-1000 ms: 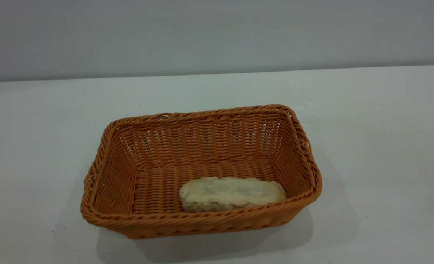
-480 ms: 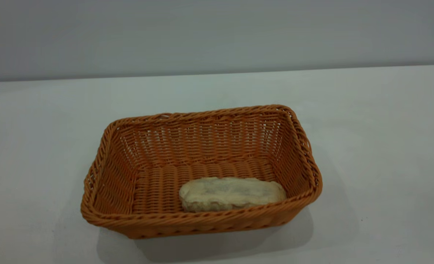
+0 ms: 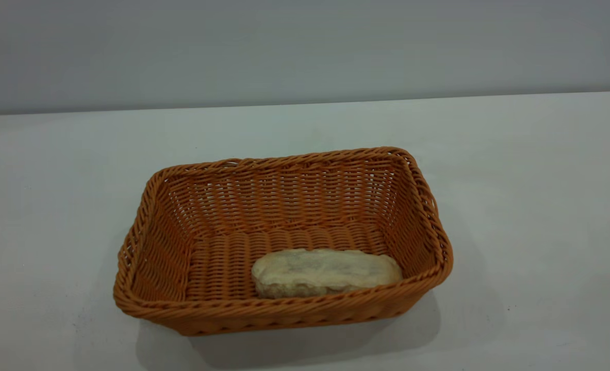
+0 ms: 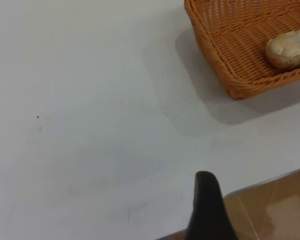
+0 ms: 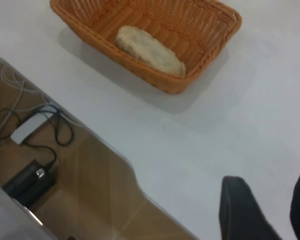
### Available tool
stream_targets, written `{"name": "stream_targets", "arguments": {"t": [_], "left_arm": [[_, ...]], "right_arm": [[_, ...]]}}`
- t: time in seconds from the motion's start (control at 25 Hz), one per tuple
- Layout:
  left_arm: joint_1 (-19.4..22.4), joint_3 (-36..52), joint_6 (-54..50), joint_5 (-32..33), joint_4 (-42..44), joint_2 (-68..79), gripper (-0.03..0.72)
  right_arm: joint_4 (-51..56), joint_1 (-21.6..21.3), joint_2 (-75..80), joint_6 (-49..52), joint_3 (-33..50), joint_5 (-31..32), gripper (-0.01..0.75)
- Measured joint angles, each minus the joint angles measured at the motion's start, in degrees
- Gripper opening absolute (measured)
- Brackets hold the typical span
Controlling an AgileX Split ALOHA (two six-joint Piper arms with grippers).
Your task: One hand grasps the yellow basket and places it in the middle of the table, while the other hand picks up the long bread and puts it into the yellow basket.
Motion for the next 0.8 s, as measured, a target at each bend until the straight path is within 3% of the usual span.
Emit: {"name": "stream_targets", "arguments": {"t": [0.4, 0.8], "left_arm": [[0.0, 0.0, 0.0, -0.1, 0.0, 0.0, 0.561], [0.0, 0.0, 0.0, -0.2, 0.0, 0.0, 0.561]], "right_arm": [[-1.2, 0.0, 0.0, 0.9, 7.0, -1.9, 0.291], [-10.3, 0.0, 0.0, 11.8, 9.7, -2.9, 0.291]]}}
